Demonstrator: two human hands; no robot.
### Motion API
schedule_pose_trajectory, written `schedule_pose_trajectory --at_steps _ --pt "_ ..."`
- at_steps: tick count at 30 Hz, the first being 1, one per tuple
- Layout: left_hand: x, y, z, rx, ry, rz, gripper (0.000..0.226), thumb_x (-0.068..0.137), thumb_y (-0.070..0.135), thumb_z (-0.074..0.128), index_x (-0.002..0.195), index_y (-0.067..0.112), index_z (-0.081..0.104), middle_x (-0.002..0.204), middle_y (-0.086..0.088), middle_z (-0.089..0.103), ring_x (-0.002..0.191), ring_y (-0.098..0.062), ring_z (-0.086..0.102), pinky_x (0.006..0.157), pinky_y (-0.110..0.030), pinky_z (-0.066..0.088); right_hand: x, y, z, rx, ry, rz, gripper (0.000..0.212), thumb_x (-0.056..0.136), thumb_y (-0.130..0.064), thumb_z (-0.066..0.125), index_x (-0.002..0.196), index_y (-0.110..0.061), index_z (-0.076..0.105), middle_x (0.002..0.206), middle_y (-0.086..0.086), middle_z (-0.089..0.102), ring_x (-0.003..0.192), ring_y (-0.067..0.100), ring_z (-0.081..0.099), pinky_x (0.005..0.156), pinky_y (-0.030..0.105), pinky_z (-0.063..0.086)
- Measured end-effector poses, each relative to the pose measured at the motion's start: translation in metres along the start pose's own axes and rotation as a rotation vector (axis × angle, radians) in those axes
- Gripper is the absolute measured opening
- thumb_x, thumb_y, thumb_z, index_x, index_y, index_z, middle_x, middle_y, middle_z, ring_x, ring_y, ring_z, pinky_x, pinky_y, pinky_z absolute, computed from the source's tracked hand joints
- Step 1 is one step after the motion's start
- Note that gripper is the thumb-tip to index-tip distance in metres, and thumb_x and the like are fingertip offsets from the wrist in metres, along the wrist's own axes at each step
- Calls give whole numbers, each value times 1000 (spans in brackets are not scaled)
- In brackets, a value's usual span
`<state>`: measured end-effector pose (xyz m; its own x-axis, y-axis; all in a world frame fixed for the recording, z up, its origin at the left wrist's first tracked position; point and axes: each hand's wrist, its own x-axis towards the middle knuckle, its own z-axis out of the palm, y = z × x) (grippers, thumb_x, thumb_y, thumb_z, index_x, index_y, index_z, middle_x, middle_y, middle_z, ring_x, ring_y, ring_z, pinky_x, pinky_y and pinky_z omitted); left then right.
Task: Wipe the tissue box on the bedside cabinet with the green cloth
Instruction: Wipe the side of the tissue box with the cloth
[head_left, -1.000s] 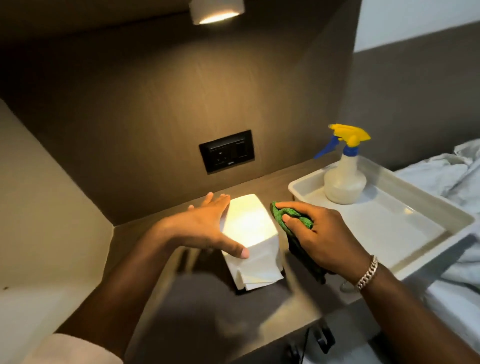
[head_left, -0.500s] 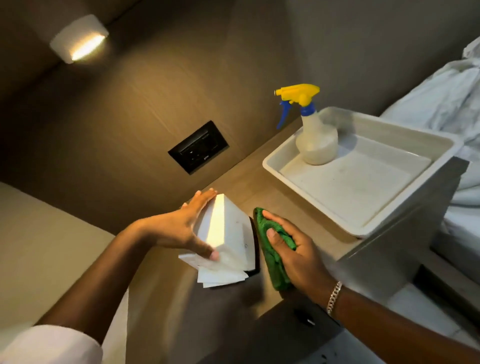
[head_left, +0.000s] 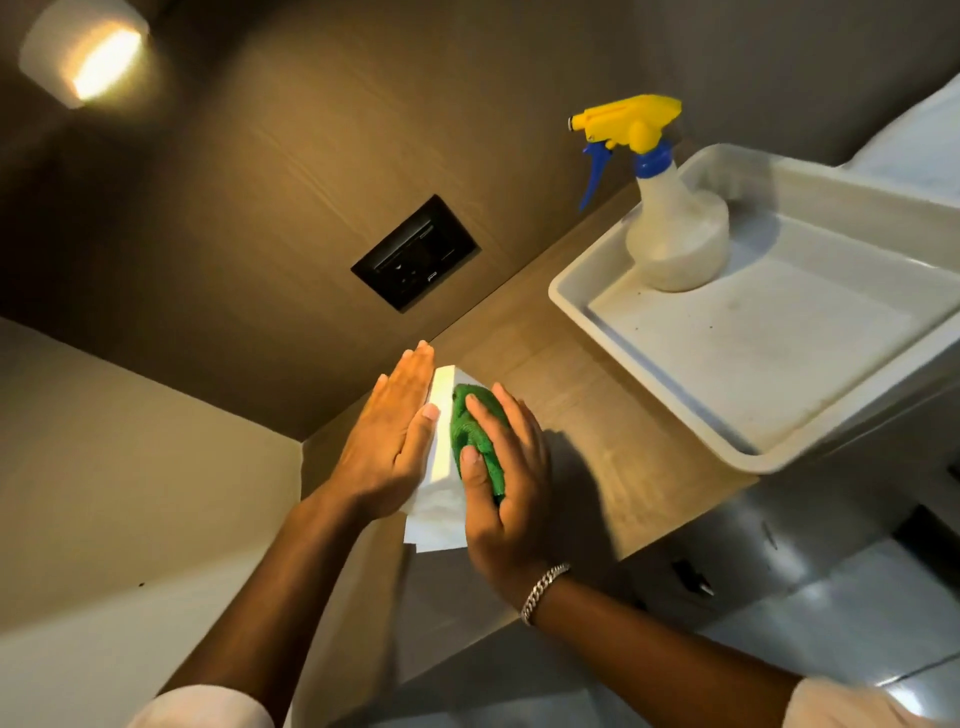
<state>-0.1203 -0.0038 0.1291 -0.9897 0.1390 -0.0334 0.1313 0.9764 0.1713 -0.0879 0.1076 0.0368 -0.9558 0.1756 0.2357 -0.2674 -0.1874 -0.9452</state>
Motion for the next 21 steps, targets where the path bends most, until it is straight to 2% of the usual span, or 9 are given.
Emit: schedule_pose_trajectory --at_steps 3,7,11,15,18,21 --pt "1 -1 0 -1 8 1 59 95 35 19 151 20 5 161 6 1 146 -2 -5 121 -37 2 25 1 7 -23 -10 -33 41 94 -34 45 132 -23 55 143 6 53 129 23 50 100 51 47" --pt "1 0 1 2 10 0 60 94 36 19 151 21 4 160 8 0 146 -1 -5 121 -35 1 20 13 1 -45 26 159 41 94 -31 45 132 -18 56 145 8 51 130 25 49 101 51 47" --pt "0 -2 1 -10 21 16 60 95 33 19 151 19 4 160 7 0 145 0 -6 121 -36 1 -25 0 2 2 24 75 39 94 -34 46 133 -31 51 152 4 40 140 26 37 104 55 43" --pt "2 -4 3 -27 14 11 59 95 33 17 151 19 5 162 3 1 146 -2 -5 121 -36 1 12 -19 17 -76 -5 -51 39 94 -30 44 129 -26 58 147 3 48 135 23 42 106 49 41" --pt "2 -6 6 -32 40 7 60 94 34 19 151 21 6 162 3 1 146 -2 -5 121 -33 0 54 -12 20 -103 -97 27 37 96 -28 42 129 -24 59 146 2 51 133 20 45 109 44 39" --pt "4 -12 10 -5 49 -2 63 91 41 18 151 25 5 160 9 -1 145 0 -5 119 -26 -2 74 6 17 -120 -129 168 34 98 -25 41 127 -21 60 138 3 58 126 21 51 107 47 41"
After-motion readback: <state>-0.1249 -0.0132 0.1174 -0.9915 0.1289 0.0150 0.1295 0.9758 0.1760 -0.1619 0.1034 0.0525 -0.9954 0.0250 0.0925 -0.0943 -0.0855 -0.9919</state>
